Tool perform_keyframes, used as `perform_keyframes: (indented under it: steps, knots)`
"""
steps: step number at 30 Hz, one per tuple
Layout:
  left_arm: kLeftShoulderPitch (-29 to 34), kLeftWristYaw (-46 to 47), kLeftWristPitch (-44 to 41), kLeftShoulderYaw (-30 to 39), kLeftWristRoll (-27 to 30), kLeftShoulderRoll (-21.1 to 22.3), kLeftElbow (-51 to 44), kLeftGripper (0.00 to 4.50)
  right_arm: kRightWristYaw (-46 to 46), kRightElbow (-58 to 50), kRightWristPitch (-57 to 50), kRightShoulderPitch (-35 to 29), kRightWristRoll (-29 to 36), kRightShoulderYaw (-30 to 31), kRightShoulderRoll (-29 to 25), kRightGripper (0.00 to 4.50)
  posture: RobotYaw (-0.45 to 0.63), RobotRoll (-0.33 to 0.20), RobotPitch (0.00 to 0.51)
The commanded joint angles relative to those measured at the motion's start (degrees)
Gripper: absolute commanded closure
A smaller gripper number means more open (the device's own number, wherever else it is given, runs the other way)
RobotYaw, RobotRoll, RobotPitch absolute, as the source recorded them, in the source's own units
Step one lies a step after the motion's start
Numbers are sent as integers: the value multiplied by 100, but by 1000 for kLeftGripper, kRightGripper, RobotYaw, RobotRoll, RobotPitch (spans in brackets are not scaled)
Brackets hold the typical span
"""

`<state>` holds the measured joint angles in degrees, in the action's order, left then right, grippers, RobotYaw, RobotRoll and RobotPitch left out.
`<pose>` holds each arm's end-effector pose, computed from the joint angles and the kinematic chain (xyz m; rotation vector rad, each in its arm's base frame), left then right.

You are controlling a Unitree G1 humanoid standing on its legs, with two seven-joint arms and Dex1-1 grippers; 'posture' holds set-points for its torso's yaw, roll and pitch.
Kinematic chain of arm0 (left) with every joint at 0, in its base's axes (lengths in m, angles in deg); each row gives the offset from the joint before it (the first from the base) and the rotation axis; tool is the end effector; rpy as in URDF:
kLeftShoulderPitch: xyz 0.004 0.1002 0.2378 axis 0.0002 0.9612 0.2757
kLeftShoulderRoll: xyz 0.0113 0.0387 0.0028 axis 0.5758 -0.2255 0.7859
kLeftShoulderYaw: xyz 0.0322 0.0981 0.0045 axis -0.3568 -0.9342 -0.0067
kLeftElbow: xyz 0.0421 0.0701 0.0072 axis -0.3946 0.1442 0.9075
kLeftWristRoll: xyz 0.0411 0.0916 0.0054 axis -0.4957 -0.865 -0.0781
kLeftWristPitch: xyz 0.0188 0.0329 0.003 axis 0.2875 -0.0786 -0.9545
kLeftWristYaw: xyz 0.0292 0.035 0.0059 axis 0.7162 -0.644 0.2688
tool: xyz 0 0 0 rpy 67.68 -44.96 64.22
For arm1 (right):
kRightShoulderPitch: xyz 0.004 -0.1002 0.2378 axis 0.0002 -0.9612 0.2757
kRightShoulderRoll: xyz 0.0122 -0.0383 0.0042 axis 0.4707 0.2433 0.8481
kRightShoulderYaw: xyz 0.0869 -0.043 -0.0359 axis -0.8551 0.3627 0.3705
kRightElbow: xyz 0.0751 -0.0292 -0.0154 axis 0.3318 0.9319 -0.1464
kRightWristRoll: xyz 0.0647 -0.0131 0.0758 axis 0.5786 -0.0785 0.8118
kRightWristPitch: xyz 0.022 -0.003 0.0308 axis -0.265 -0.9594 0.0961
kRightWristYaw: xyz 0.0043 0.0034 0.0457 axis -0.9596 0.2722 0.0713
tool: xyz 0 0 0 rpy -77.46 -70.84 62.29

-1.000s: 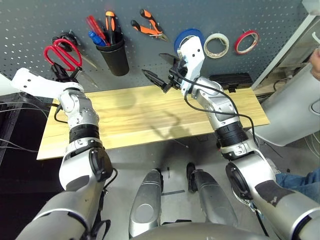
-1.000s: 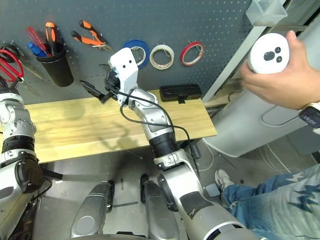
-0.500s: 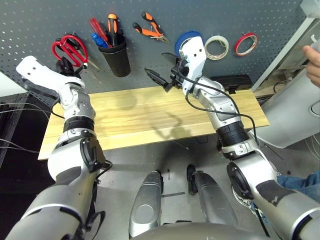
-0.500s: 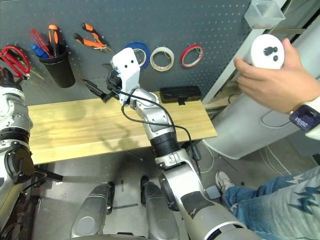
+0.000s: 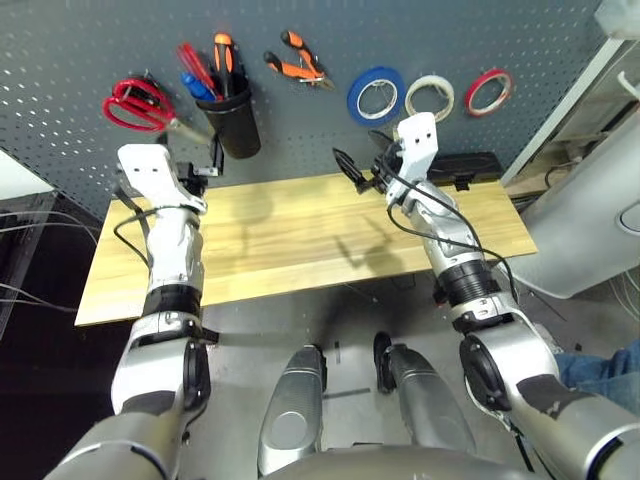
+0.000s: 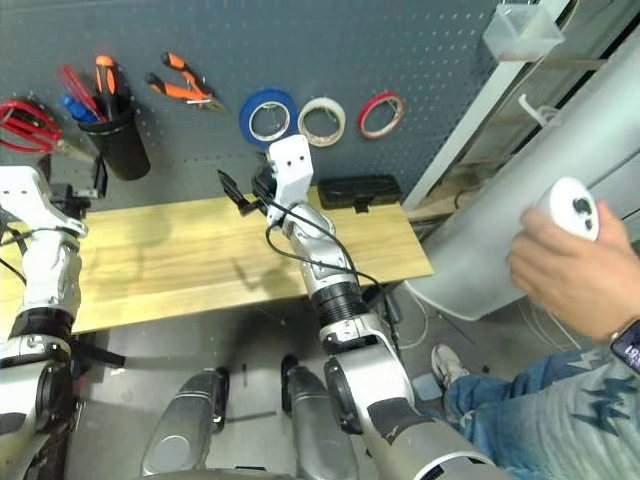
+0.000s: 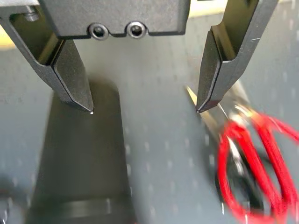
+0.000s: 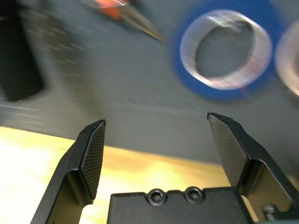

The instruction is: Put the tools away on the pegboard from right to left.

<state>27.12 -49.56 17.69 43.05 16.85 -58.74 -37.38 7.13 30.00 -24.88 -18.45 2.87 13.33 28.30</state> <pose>0.2756 0.2708 0.0777 0.1380 -0.2938 0.1399 0.3307 -0.1122 0.1048 0.0492 -0.0987 0.4957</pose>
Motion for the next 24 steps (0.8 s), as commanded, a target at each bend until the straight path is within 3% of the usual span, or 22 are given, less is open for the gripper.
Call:
perform_keyframes:
  steps: [1,9,12,24]
  knots:
    - [240,3,-165,-81,-70,-57,-257,44,-266,493,300,-67,-58,-176,-79,0,117,0,154]
    - [670,-38,-510,-265,-102,-252,-672,44,-733,1325,490,32,73,-679,-419,0,97,0,174]
    - [693,-83,-658,-377,-136,-352,-683,44,-843,1512,452,5,86,-856,-651,0,58,0,203]
    - [714,-232,-1001,-640,-202,-571,-888,44,-794,1505,428,-228,63,-1011,-1189,0,-3,0,233]
